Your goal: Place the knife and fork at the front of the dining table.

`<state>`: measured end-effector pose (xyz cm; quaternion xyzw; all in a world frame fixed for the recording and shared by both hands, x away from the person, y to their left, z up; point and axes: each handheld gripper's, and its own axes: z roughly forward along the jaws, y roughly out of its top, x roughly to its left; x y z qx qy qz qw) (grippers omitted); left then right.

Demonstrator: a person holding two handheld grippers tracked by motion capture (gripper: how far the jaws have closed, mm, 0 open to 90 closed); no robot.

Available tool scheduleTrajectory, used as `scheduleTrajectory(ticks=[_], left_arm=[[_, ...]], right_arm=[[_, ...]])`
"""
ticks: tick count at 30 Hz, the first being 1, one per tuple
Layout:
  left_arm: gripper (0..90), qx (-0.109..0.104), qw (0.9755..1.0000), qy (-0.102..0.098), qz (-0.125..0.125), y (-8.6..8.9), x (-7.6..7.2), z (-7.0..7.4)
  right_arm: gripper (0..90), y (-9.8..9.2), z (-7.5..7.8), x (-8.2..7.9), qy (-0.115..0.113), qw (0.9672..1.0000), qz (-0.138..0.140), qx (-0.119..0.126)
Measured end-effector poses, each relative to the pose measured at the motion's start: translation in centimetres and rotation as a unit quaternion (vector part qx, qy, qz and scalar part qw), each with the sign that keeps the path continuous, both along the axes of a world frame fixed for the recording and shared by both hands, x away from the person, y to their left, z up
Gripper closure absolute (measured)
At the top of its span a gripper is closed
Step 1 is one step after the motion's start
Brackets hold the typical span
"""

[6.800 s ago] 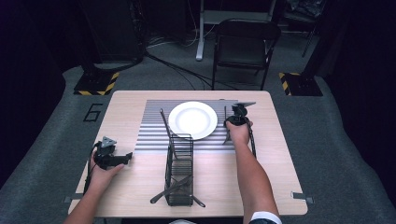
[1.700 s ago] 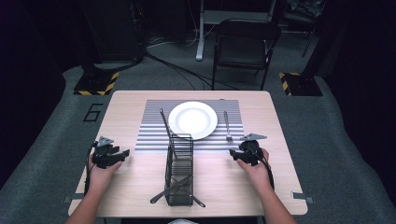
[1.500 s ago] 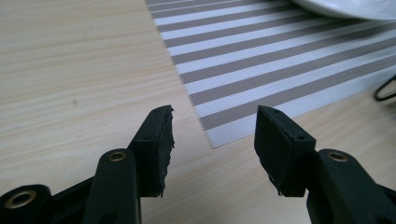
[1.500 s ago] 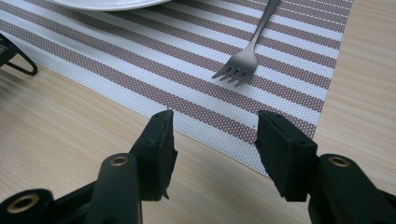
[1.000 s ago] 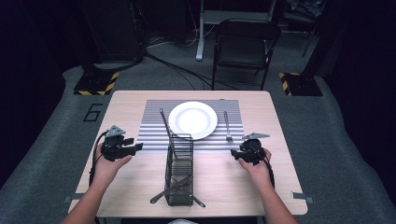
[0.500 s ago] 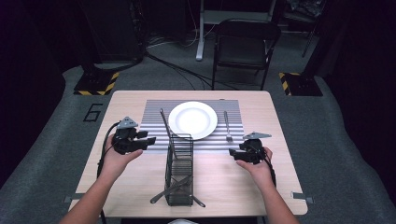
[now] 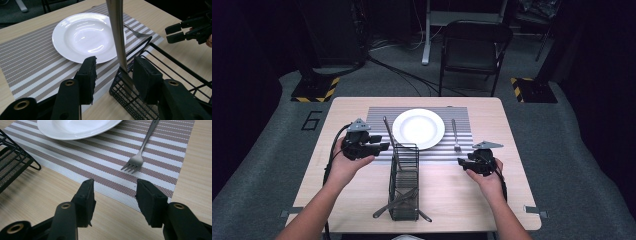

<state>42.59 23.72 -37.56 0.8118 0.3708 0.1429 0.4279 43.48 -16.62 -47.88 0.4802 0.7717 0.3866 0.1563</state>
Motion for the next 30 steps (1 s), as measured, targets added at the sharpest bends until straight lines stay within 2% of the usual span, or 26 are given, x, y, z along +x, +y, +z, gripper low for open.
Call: scheduleTrajectory(ticks=[7,14,16,21,22,23,25,28,30], left_arm=[[54.3,0.000,1.0000,0.004,-0.002,-0.7,0.5,-0.3],[57.0,-0.004,0.9999,0.014,0.002,-1.4,0.9,-0.6],[58.7,-0.012,0.9999,0.012,0.003,-1.7,1.0,-0.9],[60.9,-0.012,0.9999,0.012,-0.002,-2.2,1.2,-1.2],[61.4,-0.018,0.9997,0.016,0.000,-2.4,1.1,-1.3],[62.5,-0.013,0.9998,0.013,-0.004,-2.4,1.2,-1.3],[64.1,-0.020,0.9996,0.019,0.000,-2.5,1.2,-1.4],[66.6,-0.013,0.9998,0.016,-0.004,-2.6,1.4,-1.5],[67.5,-0.019,0.9997,0.013,-0.005,-2.7,1.3,-1.7]], right_arm=[[48.3,-0.1,0.3,-0.1,-0.018,0.9998,-0.004,-0.004],[47.8,0.1,0.1,-0.1,-0.017,0.9998,-0.007,-0.010],[47.8,0.2,0.0,-0.2,-0.012,0.9998,-0.008,-0.013],[47.9,0.4,-0.2,-0.1,-0.009,0.9999,-0.004,-0.014],[48.0,0.4,-0.2,-0.1,-0.008,0.9999,-0.003,-0.015],[48.7,0.4,-0.1,-0.1,-0.008,0.9999,-0.003,-0.015],[48.9,0.4,-0.2,-0.1,-0.009,0.9999,-0.003,-0.013],[50.0,0.1,-0.2,-0.1,-0.008,0.9999,-0.004,-0.012],[50.1,0.0,-0.2,0.0,-0.005,0.9999,-0.007,-0.006]])
